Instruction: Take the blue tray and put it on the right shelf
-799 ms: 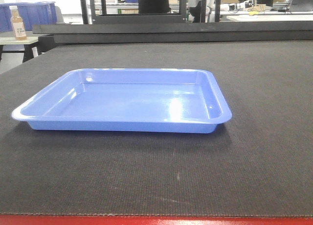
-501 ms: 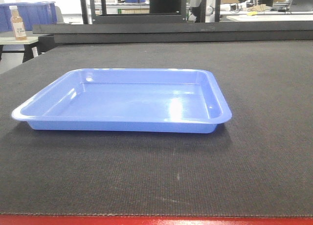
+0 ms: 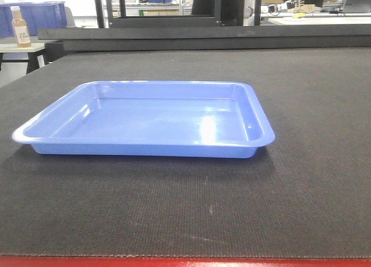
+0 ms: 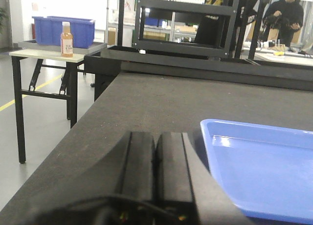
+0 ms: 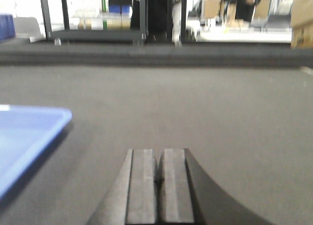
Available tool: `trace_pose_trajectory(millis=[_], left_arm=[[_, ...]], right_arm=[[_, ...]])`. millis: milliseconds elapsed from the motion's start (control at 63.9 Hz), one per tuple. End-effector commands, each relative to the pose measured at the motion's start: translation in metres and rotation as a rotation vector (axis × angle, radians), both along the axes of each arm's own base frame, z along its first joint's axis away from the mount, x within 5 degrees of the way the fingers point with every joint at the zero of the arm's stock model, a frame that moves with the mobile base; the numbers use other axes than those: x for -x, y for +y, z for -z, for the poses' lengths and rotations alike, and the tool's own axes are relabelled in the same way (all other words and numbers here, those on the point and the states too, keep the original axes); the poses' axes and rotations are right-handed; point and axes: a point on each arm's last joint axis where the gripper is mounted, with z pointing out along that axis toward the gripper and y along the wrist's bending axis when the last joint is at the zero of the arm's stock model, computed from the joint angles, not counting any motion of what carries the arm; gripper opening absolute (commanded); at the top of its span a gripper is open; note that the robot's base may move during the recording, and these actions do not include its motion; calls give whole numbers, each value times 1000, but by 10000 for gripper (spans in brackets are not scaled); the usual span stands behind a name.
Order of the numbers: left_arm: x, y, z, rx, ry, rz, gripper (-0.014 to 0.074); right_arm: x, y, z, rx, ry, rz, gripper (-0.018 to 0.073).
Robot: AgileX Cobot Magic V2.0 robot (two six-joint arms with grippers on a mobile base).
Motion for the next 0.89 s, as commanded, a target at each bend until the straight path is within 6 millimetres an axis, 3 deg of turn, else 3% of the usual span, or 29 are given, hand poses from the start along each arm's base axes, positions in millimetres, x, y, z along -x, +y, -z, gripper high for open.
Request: trace_pose_trajectory(millis=[0, 141, 219, 313, 407, 454, 532, 658, 877], left_arm=[[9, 0, -51, 6, -125, 8, -48], [14, -2, -112, -6, -47, 38, -25], [8, -4, -134, -17, 54, 54, 50], [-9, -7, -148, -15, 167, 71, 195], [-27, -11, -157, 44, 222, 106, 343], [-33, -15, -162, 82, 231, 140, 398], [-41, -21, -169, 79, 250, 199, 427], [-57, -35, -175, -80, 302, 305, 424], [-105, -65, -180, -138, 441, 415, 424]], right_arm=[[16, 0, -55, 11, -208, 1, 56], [27, 1, -107, 8, -121, 1, 66], [23, 1, -128, 7, -87, 1, 144], [9, 0, -145, 6, -46, 1, 340], [-15, 0, -152, 4, 30, -2, 566], [-24, 1, -155, 4, 57, -21, 638], [-40, 6, -161, -8, 95, -76, 622], [-63, 21, -174, -42, 161, -204, 622], [-119, 75, -190, -7, 411, -441, 622]])
